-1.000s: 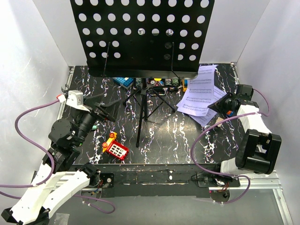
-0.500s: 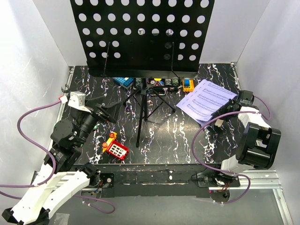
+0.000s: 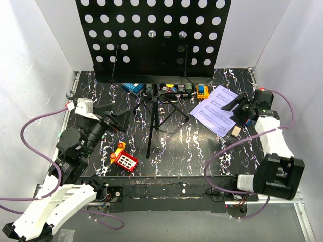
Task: Pack up the instrument practice props
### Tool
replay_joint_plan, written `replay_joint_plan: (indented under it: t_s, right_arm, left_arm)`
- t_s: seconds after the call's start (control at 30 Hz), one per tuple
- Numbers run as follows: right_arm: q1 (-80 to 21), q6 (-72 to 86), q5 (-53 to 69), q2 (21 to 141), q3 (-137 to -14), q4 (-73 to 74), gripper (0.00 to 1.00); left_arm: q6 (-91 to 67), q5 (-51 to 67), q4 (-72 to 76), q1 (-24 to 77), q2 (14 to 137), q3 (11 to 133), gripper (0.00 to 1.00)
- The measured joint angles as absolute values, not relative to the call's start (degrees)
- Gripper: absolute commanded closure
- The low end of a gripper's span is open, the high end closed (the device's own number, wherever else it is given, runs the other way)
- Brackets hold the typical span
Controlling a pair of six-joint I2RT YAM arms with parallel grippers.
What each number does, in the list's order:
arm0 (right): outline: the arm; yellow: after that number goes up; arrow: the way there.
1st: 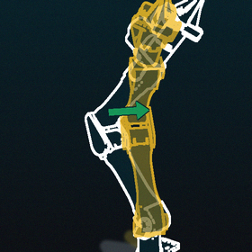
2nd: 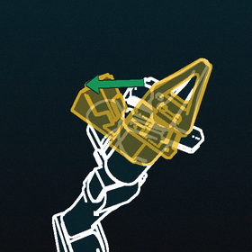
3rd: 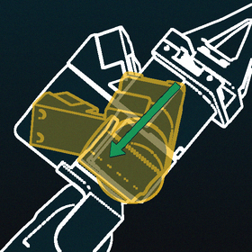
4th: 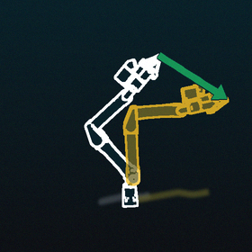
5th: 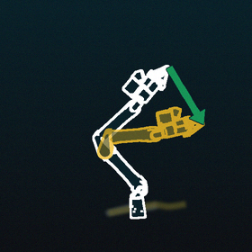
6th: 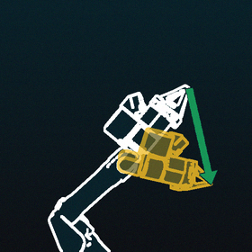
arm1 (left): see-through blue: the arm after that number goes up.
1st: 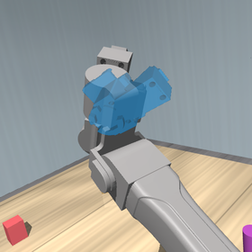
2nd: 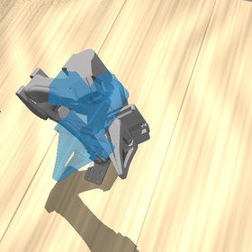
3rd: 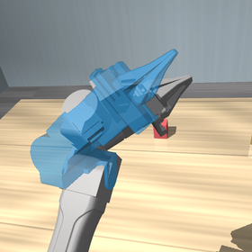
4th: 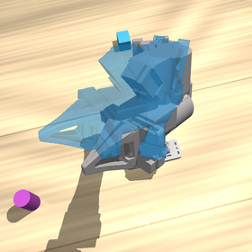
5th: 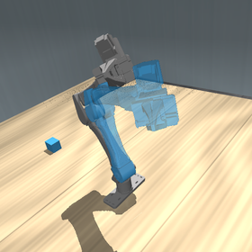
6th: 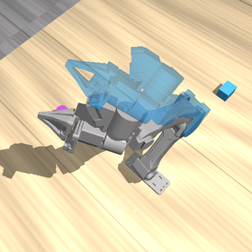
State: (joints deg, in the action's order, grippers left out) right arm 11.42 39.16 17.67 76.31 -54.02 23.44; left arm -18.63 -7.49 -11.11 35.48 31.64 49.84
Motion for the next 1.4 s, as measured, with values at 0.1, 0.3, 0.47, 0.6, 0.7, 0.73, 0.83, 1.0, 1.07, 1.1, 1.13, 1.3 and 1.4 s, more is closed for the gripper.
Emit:
replay_joint_plan:
  t_s: [0.1,0.3,0.47,0.6,0.7,0.73,0.83,1.0,1.07,1.1,1.13,1.3,1.4]
  right_arm:
    - [4.7,38.3,16.0,69.2,-54.7,22.0,0.27]
    - [-11.6,31.2,13.3,55.6,-52.9,15.9,0.27]
    - [-20.1,25.5,11.0,51.3,-47.0,12.5,0.28]
    - [-22.5,23.8,10.2,51.0,-42.7,11.9,0.29]
    - [-23.7,23.7,10.0,50.3,-41.1,11.9,0.29]
    - [-24.1,23.7,10.0,49.9,-40.8,11.8,0.29]
    - [-24.8,24.0,10.0,48.2,-40.0,11.3,0.30]
    - [-25.8,25.4,10.7,46.2,-37.8,9.0,0.31]
    - [-26.3,26.0,10.7,46.2,-37.2,8.8,0.31]
    - [-26.5,26.3,10.9,46.2,-36.9,8.6,0.31]
    - [-26.8,26.5,10.9,46.2,-36.9,8.6,0.32]
    - [-27.8,27.0,11.3,46.3,-36.9,7.9,0.33]
    - [-28.2,27.0,11.3,46.3,-36.9,7.5,0.33]
  left_arm:
    - [-19.4,-8.0,-10.5,35.5,31.9,48.3,0.02]
    - [-24.0,-10.4,-6.7,35.5,32.6,41.2,0.02]
    - [-21.3,-3.6,5.8,35.5,35.4,34.4,0.07]
    - [-17.8,1.1,16.7,35.5,45.0,35.1,0.14]
    - [-15.0,3.1,23.1,35.5,52.0,36.2,0.19]
    - [-14.0,3.6,24.7,35.6,53.9,36.8,0.20]
    - [-11.2,3.9,28.9,35.7,58.0,39.3,0.25]
    - [-7.5,3.8,36.2,35.7,62.5,42.2,0.29]
    - [-6.3,3.7,39.2,35.7,64.9,43.1,0.32]
    - [-5.9,3.6,40.2,35.7,66.3,43.5,0.33]
    - [-5.7,3.6,41.0,35.7,67.4,43.7,0.37]
    - [-4.9,1.6,47.1,35.8,73.0,44.0,0.47]
    - [-4.5,0.1,50.9,36.0,74.8,44.1,0.50]
